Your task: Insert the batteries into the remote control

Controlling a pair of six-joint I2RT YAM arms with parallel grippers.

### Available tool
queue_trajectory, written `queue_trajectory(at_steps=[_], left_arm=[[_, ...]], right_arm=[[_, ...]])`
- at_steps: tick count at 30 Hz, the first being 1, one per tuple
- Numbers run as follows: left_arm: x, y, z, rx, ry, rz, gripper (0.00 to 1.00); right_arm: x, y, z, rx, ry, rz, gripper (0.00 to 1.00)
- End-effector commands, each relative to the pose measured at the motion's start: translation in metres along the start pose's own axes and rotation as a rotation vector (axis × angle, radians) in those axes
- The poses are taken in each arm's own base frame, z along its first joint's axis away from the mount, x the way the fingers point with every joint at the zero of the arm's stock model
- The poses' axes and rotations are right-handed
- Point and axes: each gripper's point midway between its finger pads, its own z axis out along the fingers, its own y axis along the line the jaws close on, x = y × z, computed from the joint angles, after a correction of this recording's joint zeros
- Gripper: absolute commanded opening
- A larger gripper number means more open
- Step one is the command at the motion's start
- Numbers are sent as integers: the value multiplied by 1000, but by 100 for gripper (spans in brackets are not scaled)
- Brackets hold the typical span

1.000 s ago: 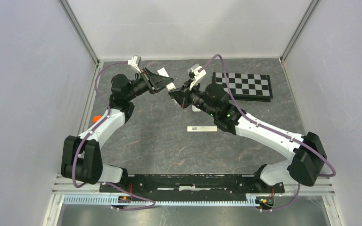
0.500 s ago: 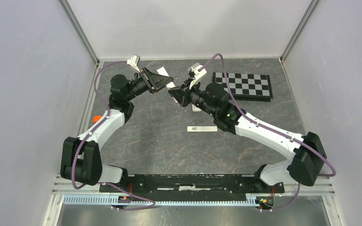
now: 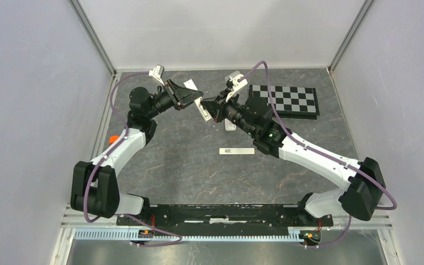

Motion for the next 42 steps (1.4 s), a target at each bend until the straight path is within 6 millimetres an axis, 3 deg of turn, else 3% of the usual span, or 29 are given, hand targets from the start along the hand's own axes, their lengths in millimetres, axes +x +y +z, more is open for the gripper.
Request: queue_trajectory(at_steps=[1, 13, 22, 37, 40, 42], left_arm=[[-10, -28, -4, 71, -35, 64, 7], [-16, -36, -2, 93, -49, 53, 7], [-19, -37, -1, 93, -54, 39, 7], [-22, -26, -1, 56, -61, 69, 7], [-24, -24, -2, 51, -70, 90, 7], [-24, -24, -1, 53, -74, 99, 7]], right_arm=[[-4, 1, 4, -15, -17, -17, 0], [14, -3, 4, -12, 30, -37, 1], [17, -4, 0, -13, 49, -69, 14], [-37, 6, -10, -11, -28, 21, 48], [-48, -1, -14, 22, -45, 76, 60], [-51, -16, -18, 103, -40, 117, 65]])
